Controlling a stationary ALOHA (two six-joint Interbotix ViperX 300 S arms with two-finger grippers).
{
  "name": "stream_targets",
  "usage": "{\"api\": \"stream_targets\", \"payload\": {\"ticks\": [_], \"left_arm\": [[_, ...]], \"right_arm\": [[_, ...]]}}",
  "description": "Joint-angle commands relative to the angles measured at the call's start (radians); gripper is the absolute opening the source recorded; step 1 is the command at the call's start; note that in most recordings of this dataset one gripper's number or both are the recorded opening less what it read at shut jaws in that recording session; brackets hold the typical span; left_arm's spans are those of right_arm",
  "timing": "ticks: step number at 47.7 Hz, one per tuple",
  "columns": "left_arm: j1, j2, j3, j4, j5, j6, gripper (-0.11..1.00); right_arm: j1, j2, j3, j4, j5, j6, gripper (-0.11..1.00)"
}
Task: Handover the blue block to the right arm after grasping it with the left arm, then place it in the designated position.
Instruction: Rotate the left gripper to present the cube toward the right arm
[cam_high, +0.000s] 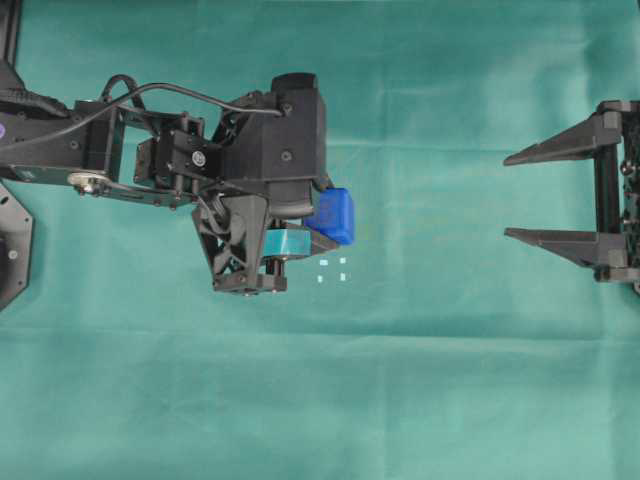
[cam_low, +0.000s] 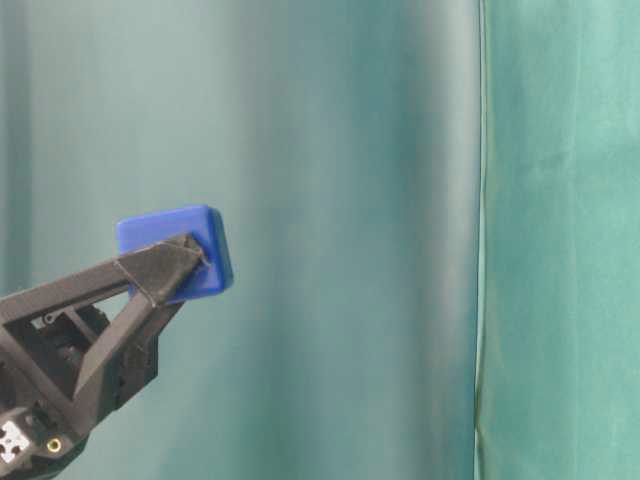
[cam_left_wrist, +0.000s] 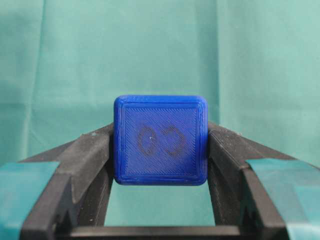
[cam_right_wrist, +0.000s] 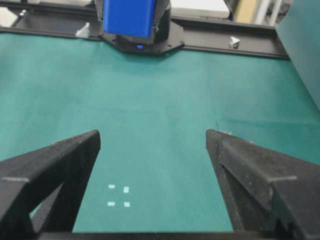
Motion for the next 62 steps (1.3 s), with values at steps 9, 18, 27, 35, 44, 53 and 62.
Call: {"api": "stream_targets", "payload": {"ticks": [9, 18, 27, 35, 44, 53, 62], "left_arm": [[-0.003, -0.031, -0.009, 0.003, -0.009, 0.000, 0.46], [-0.003, -0.032, -0.009, 0.003, -0.014, 0.002, 0.46], [-0.003, -0.046, 0.014, 0.003, -0.055, 0.002, 0.46], [-0.002, -0.080, 0.061, 0.003, -0.137, 0.000, 0.46], [-0.003, -0.127, 0.137, 0.003, -0.272, 0.000, 0.46], [-0.003, -0.167, 0.227, 0.003, -0.428, 0.002, 0.46], [-0.002, -0.196, 0.305, 0.000, -0.569, 0.002, 0.46]], "right_arm": [[-0.002, 0.005, -0.026, -0.002, -0.005, -0.002, 0.93], [-0.002, 0.003, -0.026, -0.002, -0.005, -0.002, 0.93], [-0.002, 0.005, -0.026, -0.002, -0.005, -0.002, 0.93], [-0.002, 0.003, -0.026, -0.002, -0.005, -0.002, 0.93], [-0.002, 0.003, -0.026, -0.002, -0.006, -0.002, 0.93], [-0.002, 0.005, -0.026, -0.003, -0.008, -0.003, 0.93], [-0.002, 0.005, -0.026, -0.003, -0.009, -0.006, 0.93]]}}
